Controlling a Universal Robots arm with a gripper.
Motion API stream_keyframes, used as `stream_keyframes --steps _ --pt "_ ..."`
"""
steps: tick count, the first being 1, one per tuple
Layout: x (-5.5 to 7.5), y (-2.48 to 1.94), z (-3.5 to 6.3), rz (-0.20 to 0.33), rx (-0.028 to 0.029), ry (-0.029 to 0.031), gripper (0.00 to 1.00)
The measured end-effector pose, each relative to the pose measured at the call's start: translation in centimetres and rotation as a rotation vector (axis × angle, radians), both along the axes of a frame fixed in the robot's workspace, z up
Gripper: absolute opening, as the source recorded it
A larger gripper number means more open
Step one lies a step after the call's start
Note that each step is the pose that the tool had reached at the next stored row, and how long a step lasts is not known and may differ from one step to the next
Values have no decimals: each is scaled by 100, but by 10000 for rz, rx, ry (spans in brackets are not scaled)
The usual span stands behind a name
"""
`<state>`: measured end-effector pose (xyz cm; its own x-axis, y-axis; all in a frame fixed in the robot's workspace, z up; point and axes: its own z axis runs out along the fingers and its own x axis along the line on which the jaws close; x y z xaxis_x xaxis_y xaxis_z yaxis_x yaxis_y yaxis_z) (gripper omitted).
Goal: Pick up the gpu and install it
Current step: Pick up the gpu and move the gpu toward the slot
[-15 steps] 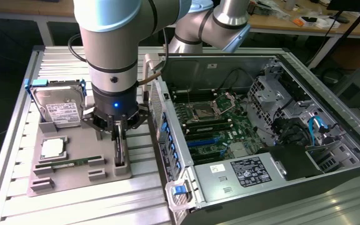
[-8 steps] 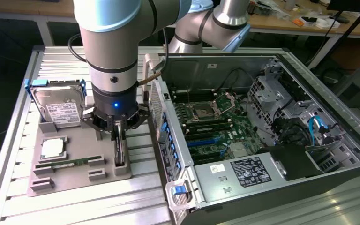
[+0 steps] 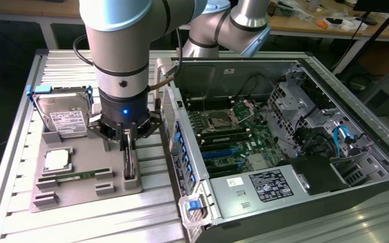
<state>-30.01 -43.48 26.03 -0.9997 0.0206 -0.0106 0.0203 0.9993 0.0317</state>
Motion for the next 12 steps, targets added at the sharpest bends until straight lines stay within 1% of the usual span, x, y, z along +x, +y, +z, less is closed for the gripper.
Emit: stream_keyframes --steps 12 --pt "0 0 190 0 -2 -29 27"
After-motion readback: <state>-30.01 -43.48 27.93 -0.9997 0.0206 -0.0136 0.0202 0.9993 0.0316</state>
